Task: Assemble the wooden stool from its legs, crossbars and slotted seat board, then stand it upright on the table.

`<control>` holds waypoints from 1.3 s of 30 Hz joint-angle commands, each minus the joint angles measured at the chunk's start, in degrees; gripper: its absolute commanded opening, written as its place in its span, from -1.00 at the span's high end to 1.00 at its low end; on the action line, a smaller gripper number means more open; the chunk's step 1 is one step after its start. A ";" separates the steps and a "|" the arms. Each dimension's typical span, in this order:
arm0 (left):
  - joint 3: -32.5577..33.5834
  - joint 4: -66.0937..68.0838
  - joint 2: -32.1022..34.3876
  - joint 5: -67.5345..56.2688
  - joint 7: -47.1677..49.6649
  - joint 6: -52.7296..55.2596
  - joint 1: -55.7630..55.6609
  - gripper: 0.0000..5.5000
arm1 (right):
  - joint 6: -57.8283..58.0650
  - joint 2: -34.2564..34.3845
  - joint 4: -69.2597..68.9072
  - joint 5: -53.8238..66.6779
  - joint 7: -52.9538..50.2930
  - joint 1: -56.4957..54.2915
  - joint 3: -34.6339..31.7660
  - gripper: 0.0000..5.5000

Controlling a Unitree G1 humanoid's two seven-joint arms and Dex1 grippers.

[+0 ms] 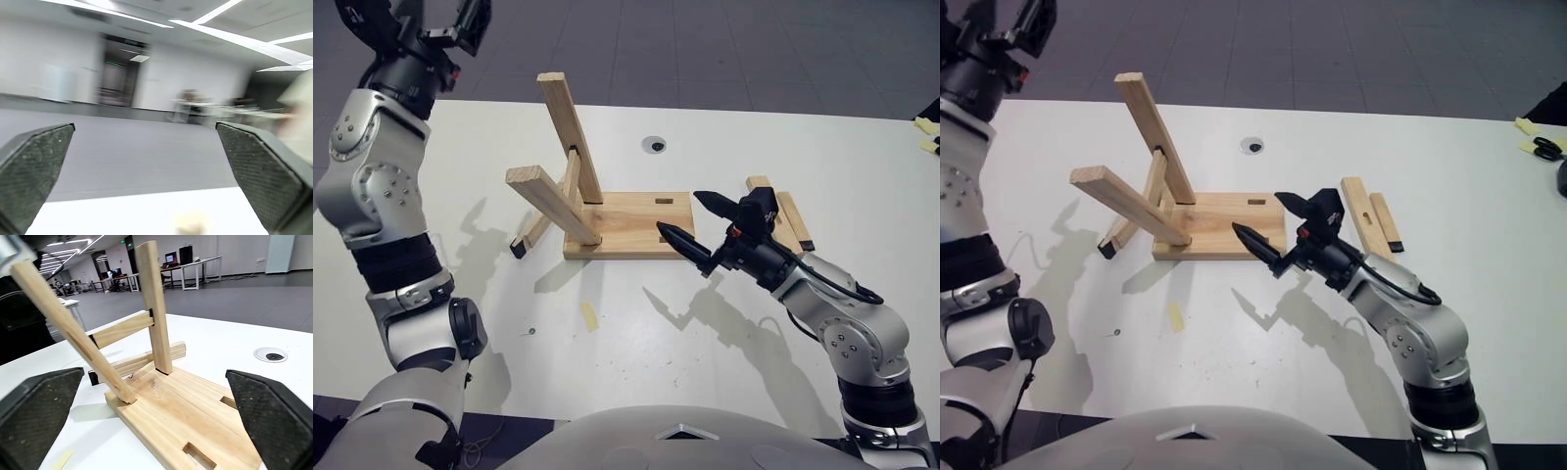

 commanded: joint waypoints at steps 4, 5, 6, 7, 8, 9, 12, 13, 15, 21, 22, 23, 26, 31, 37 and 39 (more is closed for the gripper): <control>-1.08 -17.91 15.43 -16.93 -17.17 17.58 17.95 -0.95 | -0.19 1.23 0.20 -1.50 -1.85 1.55 -2.89 -0.96; -2.96 -19.05 16.83 -14.11 -17.89 16.36 19.84 -0.95 | -0.10 1.30 0.16 -1.46 -1.95 1.64 -3.17 -0.96; -4.84 -18.79 17.38 -11.32 -17.60 14.92 20.35 -0.95 | -0.02 1.39 0.02 -1.36 -2.09 1.70 -3.51 -0.96; -6.63 -18.14 17.33 -8.32 -16.57 13.15 20.05 -0.95 | 0.07 1.54 -0.11 -1.26 -2.30 1.59 -3.83 -0.96; -8.51 -17.48 16.82 -5.26 -15.20 11.24 19.29 -0.95 | 0.16 1.67 -0.22 -1.12 -2.50 1.45 -4.18 -0.96; -10.21 -17.38 16.15 -2.99 -14.65 9.58 18.81 -0.95 | 0.23 1.80 -0.29 -1.01 -2.65 1.32 -4.49 -0.96; -14.65 -18.19 14.61 3.73 -13.27 4.08 18.78 -0.95 | 0.39 1.97 0.30 -1.08 -2.70 0.46 -4.83 -0.96; -15.89 -16.86 14.72 6.90 -12.86 1.45 18.27 -0.95 | 0.43 2.01 0.47 -1.14 -2.67 0.25 -4.81 -0.96; -17.56 -12.46 15.69 13.07 -12.65 -3.96 16.70 -0.95 | 0.49 2.12 0.64 -1.24 -2.60 0.07 -4.73 -0.96; -20.46 12.84 14.32 29.27 -10.39 -23.90 1.64 -0.95 | -0.08 2.52 2.14 -2.82 -2.32 -1.15 -3.90 -0.96; -20.67 15.71 12.87 30.03 -10.10 -25.61 -0.62 -0.95 | -0.23 2.46 2.80 -3.58 -1.99 -1.84 -3.27 -0.96; -21.00 17.60 11.38 30.42 -10.17 -26.89 -2.11 -0.95 | -0.31 2.44 3.34 -4.48 -1.92 -2.38 -2.65 -0.96; -22.24 20.23 5.07 30.64 -8.46 -28.63 -4.06 -0.95 | -1.41 2.42 6.59 -10.31 -3.09 -3.72 0.32 -0.96; -18.47 19.87 1.41 32.39 -0.28 -29.24 -2.70 -0.95 | -3.19 4.05 12.27 -17.75 -6.48 -5.42 1.12 -0.96; -3.47 25.34 1.03 26.20 11.22 -30.00 -7.36 -0.95 | -3.66 5.02 12.35 -19.10 -6.07 -2.84 -0.31 -0.96; -2.78 27.24 0.46 26.25 13.08 -29.77 -8.35 -0.95 | -3.60 5.23 12.00 -19.46 -6.11 -2.61 -0.36 -0.96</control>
